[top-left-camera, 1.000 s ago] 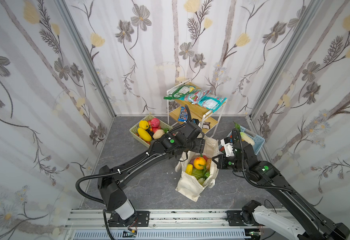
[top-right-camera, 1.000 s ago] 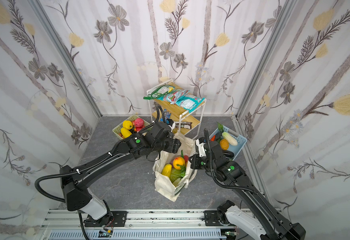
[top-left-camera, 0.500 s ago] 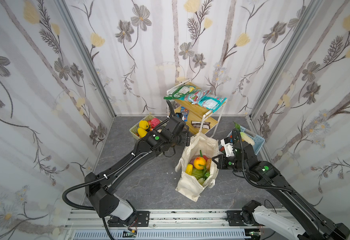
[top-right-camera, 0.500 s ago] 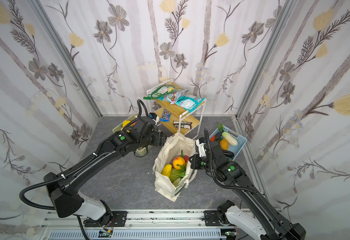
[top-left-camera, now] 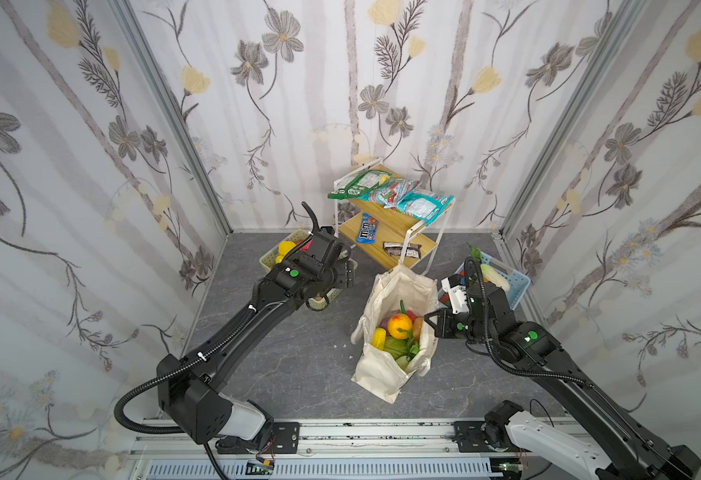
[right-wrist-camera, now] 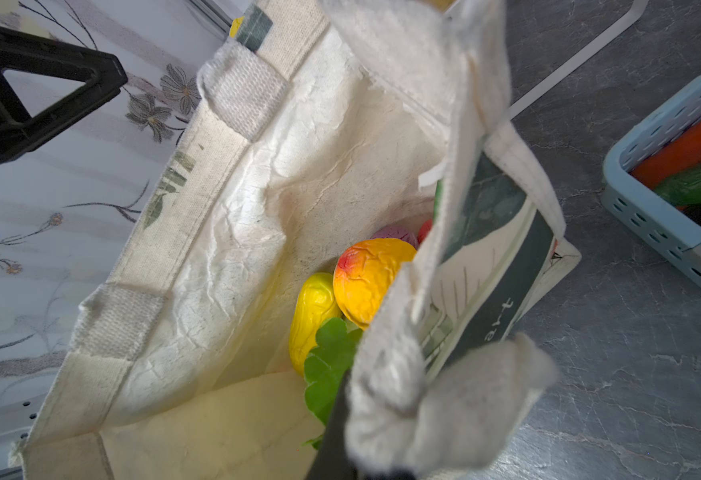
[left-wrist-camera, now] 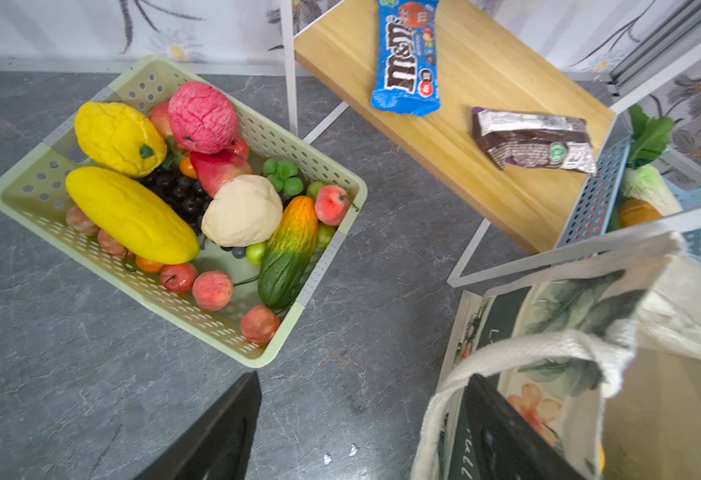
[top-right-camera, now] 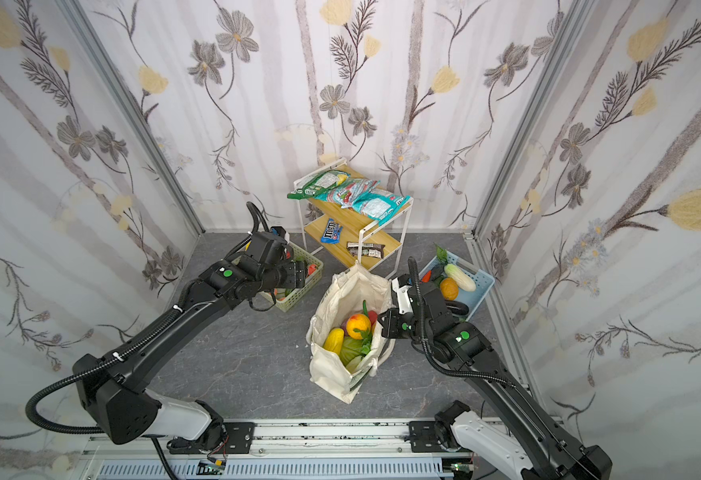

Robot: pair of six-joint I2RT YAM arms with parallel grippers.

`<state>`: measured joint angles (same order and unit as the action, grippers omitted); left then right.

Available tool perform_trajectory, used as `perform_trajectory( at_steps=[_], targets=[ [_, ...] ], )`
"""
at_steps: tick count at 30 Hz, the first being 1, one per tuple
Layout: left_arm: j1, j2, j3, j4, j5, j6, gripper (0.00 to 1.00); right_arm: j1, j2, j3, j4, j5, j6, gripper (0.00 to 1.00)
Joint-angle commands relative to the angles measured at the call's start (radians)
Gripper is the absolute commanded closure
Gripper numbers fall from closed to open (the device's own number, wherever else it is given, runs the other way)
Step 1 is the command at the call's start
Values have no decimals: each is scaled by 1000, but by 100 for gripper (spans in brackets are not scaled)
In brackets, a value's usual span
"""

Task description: Place the food into the grocery bag and tie it

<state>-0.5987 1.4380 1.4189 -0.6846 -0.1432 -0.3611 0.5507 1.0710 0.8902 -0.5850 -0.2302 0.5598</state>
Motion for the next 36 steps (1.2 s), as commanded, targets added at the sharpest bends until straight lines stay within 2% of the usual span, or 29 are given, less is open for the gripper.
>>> perform_trajectory(
  at_steps=[1, 5, 12, 18, 27, 36],
  targets=[
    [29, -5, -17, -9, -53, 12, 21, 3, 7, 7, 24, -4, 6, 98],
    [72, -1, -43, -10, -69, 16, 22, 3, 8, 12, 22, -5, 4, 98],
    [120, 32, -85, 14, -16, -11, 24, 2, 13, 22, 15, -5, 0, 97],
    [160, 81, -110, 40, -29, -30, 32, 2, 21, 27, 14, -9, -5, 97],
    [216, 222, -57, 50, -48, -44, 44, 4, 21, 22, 22, -15, -7, 97],
    [250, 381, 27, 33, -75, -36, 48, 4, 8, 9, 25, -9, -5, 97]
  ],
)
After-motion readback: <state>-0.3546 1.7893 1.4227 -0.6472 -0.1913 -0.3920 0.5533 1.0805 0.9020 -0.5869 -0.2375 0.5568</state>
